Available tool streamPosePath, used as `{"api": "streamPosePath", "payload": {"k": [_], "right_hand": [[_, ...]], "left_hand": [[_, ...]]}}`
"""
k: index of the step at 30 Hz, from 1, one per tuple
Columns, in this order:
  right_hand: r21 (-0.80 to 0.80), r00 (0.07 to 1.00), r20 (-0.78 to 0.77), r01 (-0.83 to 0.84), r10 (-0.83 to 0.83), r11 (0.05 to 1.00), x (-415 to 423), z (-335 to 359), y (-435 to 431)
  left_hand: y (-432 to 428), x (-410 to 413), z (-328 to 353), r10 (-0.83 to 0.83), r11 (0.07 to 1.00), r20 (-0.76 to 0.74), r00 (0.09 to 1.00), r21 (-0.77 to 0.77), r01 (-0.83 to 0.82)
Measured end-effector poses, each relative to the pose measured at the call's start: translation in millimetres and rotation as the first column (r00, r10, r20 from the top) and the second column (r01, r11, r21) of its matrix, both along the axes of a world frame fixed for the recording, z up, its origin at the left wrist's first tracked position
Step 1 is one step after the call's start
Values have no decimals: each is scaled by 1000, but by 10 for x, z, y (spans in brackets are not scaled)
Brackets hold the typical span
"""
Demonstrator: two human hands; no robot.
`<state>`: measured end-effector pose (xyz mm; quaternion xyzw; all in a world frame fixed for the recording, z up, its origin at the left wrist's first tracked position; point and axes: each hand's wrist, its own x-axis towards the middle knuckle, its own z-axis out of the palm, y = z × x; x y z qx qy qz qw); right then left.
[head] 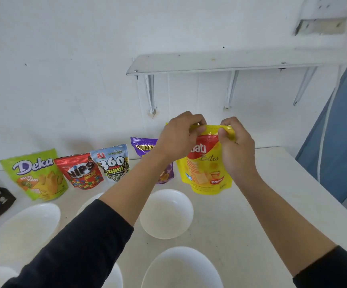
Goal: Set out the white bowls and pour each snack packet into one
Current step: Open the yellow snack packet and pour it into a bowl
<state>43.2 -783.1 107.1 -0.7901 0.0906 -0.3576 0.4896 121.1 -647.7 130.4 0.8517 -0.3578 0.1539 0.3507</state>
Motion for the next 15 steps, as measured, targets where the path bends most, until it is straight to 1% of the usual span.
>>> {"api": "streamPosePath", "payload": {"k": [3, 6, 11, 15], "right_hand": [[69, 993, 60, -106, 102, 992, -150, 247, 199], [114, 968, 79, -245, 237, 963, -256, 379, 514], [178, 889, 56, -456, 454, 872, -359, 443, 1283], [223, 811, 28, -575, 585, 787, -388, 445, 1963]], "left_hand": [[285, -279, 265, 75, 997, 24, 997, -32, -74], [720, -548, 414, 180, 983, 23, 983, -50, -179], [1632, -926, 471, 321, 947, 55, 946, -4, -321], [2485, -1172, 461, 454, 887, 71, 888, 54, -458]]}}
